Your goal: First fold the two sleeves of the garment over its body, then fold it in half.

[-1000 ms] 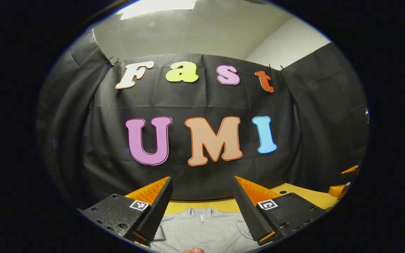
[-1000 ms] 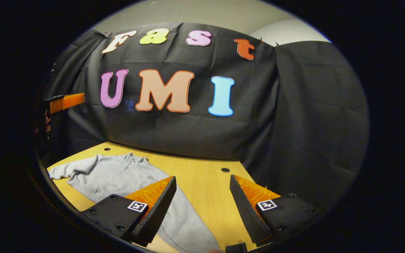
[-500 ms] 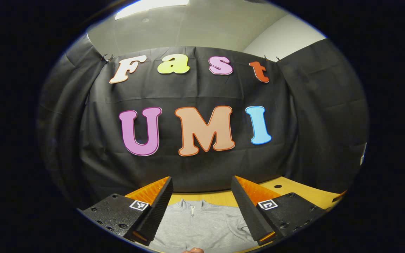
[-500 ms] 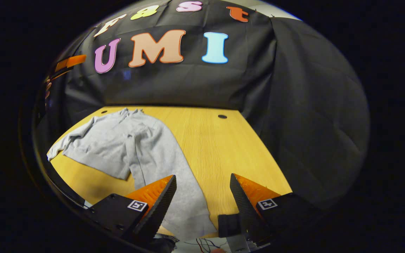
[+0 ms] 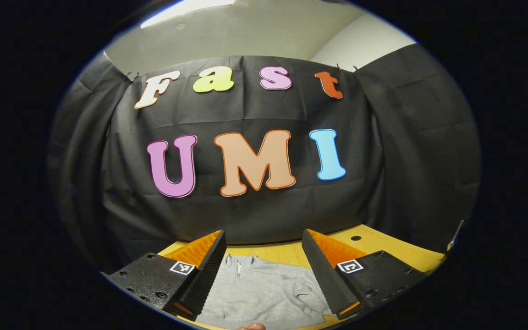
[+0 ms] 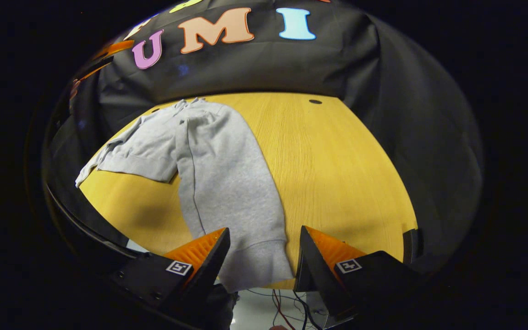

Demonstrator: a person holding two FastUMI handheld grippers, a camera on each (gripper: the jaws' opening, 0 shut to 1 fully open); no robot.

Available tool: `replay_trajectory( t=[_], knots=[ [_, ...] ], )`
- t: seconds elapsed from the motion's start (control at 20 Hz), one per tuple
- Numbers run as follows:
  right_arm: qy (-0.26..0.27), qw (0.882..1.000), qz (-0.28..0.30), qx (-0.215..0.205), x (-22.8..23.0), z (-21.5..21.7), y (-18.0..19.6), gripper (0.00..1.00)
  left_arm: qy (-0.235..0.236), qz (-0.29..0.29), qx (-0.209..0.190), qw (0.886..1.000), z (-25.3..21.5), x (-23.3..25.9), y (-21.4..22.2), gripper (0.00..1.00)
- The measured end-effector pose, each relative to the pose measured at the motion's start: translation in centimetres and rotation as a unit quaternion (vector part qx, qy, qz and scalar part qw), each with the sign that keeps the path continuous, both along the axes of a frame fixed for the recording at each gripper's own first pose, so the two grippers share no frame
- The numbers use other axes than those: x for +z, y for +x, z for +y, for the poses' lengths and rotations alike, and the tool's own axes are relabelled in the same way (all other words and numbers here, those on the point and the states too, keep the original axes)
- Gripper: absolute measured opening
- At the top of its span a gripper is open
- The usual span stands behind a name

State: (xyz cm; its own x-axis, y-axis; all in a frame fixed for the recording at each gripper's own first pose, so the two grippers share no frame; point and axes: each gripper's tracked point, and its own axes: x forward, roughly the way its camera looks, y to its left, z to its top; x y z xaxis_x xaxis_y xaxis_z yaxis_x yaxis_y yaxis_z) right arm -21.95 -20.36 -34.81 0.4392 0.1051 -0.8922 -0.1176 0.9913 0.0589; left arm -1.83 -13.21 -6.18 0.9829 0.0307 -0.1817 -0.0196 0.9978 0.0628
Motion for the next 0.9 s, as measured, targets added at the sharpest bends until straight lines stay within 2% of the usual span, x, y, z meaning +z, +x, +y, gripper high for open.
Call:
replay_trajectory(
  t=[0.1, 0.2, 0.3, 0.4, 0.45, 0.55, 0.65, 0.7, 0.8, 0.9],
  knots=[
    [0.006, 1.0, 0.012, 0.007, -0.5, 0.5, 0.0, 0.93, 0.003, 0.001, -0.001, 1.0, -0.3, 0.1, 0.4, 0.96],
    [0.004, 0.999, 0.034, 0.024, -1.5, 1.1, -0.7, 0.95, 0.007, -0.002, -0.003, 1.0, -0.7, 0.3, 0.7, 0.96],
    [-0.013, 0.998, 0.039, 0.051, -1.7, 1.4, -0.7, 0.92, 0.011, -0.003, -0.003, 1.0, -0.9, 0.3, 0.9, 0.96],
    [-0.006, 0.997, 0.051, 0.066, -1.8, 1.8, -0.6, 0.81, 0.012, -0.004, 0.001, 1.0, -0.7, 0.3, 1.0, 0.96],
    [0.001, 0.996, 0.057, 0.062, -1.9, 1.8, -0.4, 0.61, 0.011, -0.003, 0.004, 1.0, -0.6, 0.2, 1.1, 0.96],
    [0.028, 0.997, 0.072, 0.022, -1.9, 1.5, 0.1, 0.2, 0.011, -0.001, 0.01, 1.0, -0.3, 0.0, 1.3, 0.96],
    [0.055, 0.994, 0.086, -0.034, -1.9, 1.5, 0.3, 0.11, 0.012, -0.003, 0.016, 1.0, 0.2, 0.0, 1.4, 0.96],
    [0.061, 0.993, 0.087, -0.053, -2.0, 1.3, 0.5, 0.11, 0.015, -0.004, 0.02, 1.0, 0.6, 0.1, 1.4, 0.96],
    [0.065, 0.992, 0.083, -0.071, -1.6, 1.1, 1.2, 0.11, 0.02, -0.004, 0.029, 0.999, 1.6, 0.1, 1.5, 0.93],
    [0.076, 0.991, 0.063, -0.084, -0.2, 1.4, 3.0, 0.1, 0.023, -0.01, 0.042, 0.999, 3.0, 0.2, 1.8, 0.96]
  ],
)
